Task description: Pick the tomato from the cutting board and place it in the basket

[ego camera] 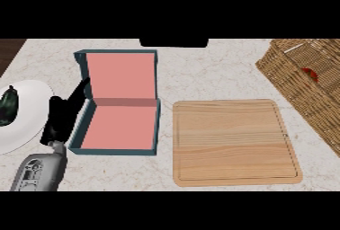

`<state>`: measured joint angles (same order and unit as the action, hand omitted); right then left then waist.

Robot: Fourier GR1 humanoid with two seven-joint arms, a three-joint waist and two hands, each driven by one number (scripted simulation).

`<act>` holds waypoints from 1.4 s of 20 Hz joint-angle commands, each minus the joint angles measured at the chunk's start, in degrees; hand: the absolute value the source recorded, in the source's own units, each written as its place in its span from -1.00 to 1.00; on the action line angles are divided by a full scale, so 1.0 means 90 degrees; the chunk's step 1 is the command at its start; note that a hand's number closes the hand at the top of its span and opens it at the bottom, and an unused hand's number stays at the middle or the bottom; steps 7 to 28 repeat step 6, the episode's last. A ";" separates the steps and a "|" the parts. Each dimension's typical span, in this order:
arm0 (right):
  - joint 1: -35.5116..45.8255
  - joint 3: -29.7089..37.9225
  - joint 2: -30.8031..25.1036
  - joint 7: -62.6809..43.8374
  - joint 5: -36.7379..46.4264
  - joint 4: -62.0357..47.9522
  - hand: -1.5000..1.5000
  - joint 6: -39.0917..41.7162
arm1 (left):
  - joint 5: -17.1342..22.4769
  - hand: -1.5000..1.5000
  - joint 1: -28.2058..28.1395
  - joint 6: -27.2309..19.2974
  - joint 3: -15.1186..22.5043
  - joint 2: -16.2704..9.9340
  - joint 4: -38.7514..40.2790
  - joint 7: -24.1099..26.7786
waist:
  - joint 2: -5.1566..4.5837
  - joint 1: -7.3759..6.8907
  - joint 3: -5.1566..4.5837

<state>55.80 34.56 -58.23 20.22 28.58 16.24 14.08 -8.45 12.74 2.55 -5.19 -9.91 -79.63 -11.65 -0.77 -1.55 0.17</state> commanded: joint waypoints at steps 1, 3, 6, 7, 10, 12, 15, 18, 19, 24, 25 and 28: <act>-0.0407 0.0399 -0.0651 0.0141 -0.0278 -0.0458 -1.00 0.0256 | 0.0079 0.00 0.0291 0.0125 -0.0121 -0.0166 0.0128 -0.0125 | -0.0029 0.0041 0.0010; -0.0599 0.0536 -0.1009 0.0171 -0.0378 -0.0638 -1.00 0.0518 | 0.0007 0.00 0.0106 0.0015 -0.0028 -0.0046 -0.0033 -0.0207 | -0.0024 0.0015 0.0017; -0.0914 0.0631 -0.1277 0.0464 -0.0437 -0.0799 -1.00 0.0778 | 0.0051 0.00 -0.0072 0.0051 0.0044 0.0019 -0.0300 -0.0231 | -0.0048 -0.0076 0.0039; -0.0914 0.0631 -0.1277 0.0464 -0.0437 -0.0799 -1.00 0.0778 | 0.0051 0.00 -0.0072 0.0051 0.0044 0.0019 -0.0300 -0.0231 | -0.0048 -0.0076 0.0039; -0.0914 0.0631 -0.1277 0.0464 -0.0437 -0.0799 -1.00 0.0778 | 0.0051 0.00 -0.0072 0.0051 0.0044 0.0019 -0.0300 -0.0231 | -0.0048 -0.0076 0.0039; -0.0914 0.0631 -0.1277 0.0464 -0.0437 -0.0799 -1.00 0.0778 | 0.0051 0.00 -0.0072 0.0051 0.0044 0.0019 -0.0300 -0.0231 | -0.0048 -0.0076 0.0039; -0.0914 0.0631 -0.1277 0.0464 -0.0437 -0.0799 -1.00 0.0778 | 0.0051 0.00 -0.0072 0.0051 0.0044 0.0019 -0.0300 -0.0231 | -0.0048 -0.0076 0.0039; -0.0914 0.0631 -0.1277 0.0464 -0.0437 -0.0799 -1.00 0.0778 | 0.0051 0.00 -0.0072 0.0051 0.0044 0.0019 -0.0300 -0.0231 | -0.0048 -0.0076 0.0039; -0.0914 0.0631 -0.1277 0.0464 -0.0437 -0.0799 -1.00 0.0778 | 0.0051 0.00 -0.0072 0.0051 0.0044 0.0019 -0.0300 -0.0231 | -0.0048 -0.0076 0.0039; -0.0914 0.0631 -0.1277 0.0464 -0.0437 -0.0799 -1.00 0.0778 | 0.0051 0.00 -0.0072 0.0051 0.0044 0.0019 -0.0300 -0.0231 | -0.0048 -0.0076 0.0039; -0.0914 0.0631 -0.1277 0.0464 -0.0437 -0.0799 -1.00 0.0778 | 0.0051 0.00 -0.0072 0.0051 0.0044 0.0019 -0.0300 -0.0231 | -0.0048 -0.0076 0.0039; -0.0914 0.0631 -0.1277 0.0464 -0.0437 -0.0799 -1.00 0.0778 | 0.0051 0.00 -0.0072 0.0051 0.0044 0.0019 -0.0300 -0.0231 | -0.0048 -0.0076 0.0039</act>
